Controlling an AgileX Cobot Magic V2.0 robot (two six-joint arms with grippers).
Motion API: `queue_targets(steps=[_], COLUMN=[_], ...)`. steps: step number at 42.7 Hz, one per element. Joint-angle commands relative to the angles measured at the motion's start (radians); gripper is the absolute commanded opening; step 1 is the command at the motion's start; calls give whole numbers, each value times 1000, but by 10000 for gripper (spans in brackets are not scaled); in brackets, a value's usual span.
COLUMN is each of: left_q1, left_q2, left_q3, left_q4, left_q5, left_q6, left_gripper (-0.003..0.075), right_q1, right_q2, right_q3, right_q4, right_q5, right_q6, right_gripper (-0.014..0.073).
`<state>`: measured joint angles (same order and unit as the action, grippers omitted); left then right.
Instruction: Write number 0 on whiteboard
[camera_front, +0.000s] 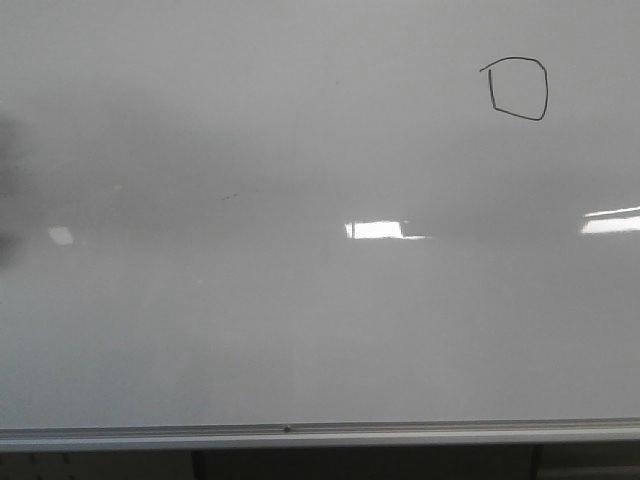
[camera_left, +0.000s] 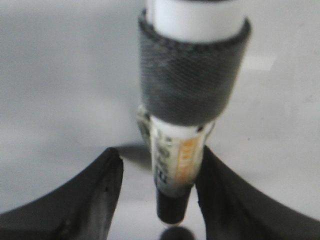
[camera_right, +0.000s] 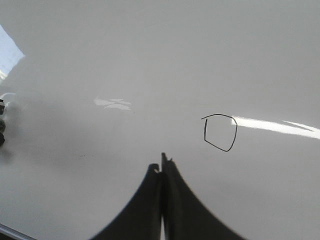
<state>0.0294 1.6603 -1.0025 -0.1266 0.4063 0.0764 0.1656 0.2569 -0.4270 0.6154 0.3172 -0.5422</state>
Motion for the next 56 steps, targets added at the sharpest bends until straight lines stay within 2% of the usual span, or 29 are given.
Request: queue_targets(steps=[1,4,8,13,26,30,33,39,45,56], left_q1=[-1,-1,-1,-1,-23,-74,-124,-227,-310,-327], left_q2=[-27,-44,-89,-177,-425,-509,-574,-696,-821,-1014], left_q3=[-38,-38,-33,-7,118,158,191,260,337,395], left_q4=[-10,4,32,34,23,20,20,-6,-29,-65], left_q5=[-112,-75,-16,37,35,33,25,-22,-42,-35], left_q6=[-3,-3,-3,-3,-3,-3,-3,-3,-3,-3], left_gripper=[440,503,539,539,531,483,408,214,-12,-20], right_q1=[-7,-7,-7,-7,-7,-7,-7,-7,-7,-7], right_q2=[10,10,10,10,10,10,10,10,10,10], right_q3=[-27,-27,-27,-27,-27,-27,-27,-27,-27,-27], right_q4=[13,13,13,13,13,13,13,13,13,13], right_q5=[-74,-74,-74,-74,-74,-74,-74,-74,-74,-74], right_q6=[-5,-5,-5,-5,-5,-5,-5,-5,-5,-5], right_gripper=[-68,-68,-68,-68,-68,-68,-68,-68,-68,-68])
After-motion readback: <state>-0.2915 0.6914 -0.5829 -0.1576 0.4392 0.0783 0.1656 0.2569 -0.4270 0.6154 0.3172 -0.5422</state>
